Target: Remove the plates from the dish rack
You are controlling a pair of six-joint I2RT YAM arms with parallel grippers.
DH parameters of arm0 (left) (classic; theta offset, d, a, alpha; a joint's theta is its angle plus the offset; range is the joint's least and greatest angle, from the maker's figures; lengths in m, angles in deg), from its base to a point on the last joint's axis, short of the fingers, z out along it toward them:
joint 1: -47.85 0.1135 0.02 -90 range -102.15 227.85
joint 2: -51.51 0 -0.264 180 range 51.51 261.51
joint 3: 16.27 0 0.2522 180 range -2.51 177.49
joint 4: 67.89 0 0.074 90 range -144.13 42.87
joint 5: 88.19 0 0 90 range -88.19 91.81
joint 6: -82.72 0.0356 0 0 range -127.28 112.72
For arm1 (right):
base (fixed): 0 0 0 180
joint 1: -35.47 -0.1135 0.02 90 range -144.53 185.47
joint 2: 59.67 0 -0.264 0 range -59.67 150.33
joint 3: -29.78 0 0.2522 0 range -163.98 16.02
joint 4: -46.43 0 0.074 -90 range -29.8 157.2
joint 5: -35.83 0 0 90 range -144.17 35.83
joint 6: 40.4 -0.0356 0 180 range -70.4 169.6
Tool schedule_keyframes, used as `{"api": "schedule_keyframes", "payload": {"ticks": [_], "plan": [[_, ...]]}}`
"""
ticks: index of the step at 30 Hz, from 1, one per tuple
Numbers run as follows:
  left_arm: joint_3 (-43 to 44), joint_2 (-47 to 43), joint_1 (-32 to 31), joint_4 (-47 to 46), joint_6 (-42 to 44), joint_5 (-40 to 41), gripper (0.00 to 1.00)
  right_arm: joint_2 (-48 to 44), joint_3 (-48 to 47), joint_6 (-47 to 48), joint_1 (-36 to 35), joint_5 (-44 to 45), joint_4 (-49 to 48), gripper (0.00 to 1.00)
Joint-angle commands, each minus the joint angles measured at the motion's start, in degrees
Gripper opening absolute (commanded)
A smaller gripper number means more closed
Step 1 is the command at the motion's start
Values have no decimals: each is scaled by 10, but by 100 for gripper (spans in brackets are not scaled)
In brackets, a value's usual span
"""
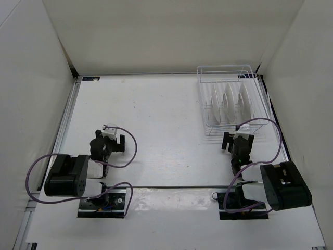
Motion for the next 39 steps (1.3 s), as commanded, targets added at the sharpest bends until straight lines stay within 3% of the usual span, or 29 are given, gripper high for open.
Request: {"api": "schedule_keyframes", "payload": {"ticks": [1,3,4,6,7,8,9,11,12,16,19,21,23,26,29,33,39], "plan": [[-131,-25,-12,-85,24,-16,100,0,-13,-5,4,5,-6,90],[-154,-54,-31,-92,39,-16,100,-2,-14,-5,4,5,-8,90],[-160,-124,-37,-79,52,-16,100,-2,-12,-4,5,5,-8,90],[-108,-210,-50,98,46,-5,100,0,-13,-4,3,4,-7,90],[-81,-258,-51,237,-7,0,100,0,-12,-5,4,5,-8,90],[-53,-284,-52,357,-5,-20,100,-2,-13,-5,3,4,-7,90],[20,-287,-59,433,-30,-30,100,-1,-12,-4,5,4,-8,90],[51,-294,-63,497,-40,-49,100,-1,-11,-5,3,-5,-9,90],[86,-296,-70,587,-42,-68,100,-2,-11,-3,3,4,-8,90],[57,-374,-77,624,-69,-110,100,-2,-10,-4,3,3,-8,90],[-5,-455,-77,580,-197,-170,100,-1,-12,-5,5,5,-8,90],[-23,-503,-78,555,-226,-212,100,-2,-6,-2,5,9,-13,90],[-21,-532,-79,559,-265,-229,100,-10,7,9,0,6,-41,90],[33,-536,-84,630,-267,-257,100,-93,66,53,-10,-26,-65,90],[110,-530,-85,713,-265,-265,100,-223,5,70,-13,-89,159,90],[196,-528,-85,830,-227,-264,100,-311,-66,-9,-16,-60,457,90],[332,-539,-85,945,-167,-202,100,-403,-237,-105,-21,-87,681,90]]}}
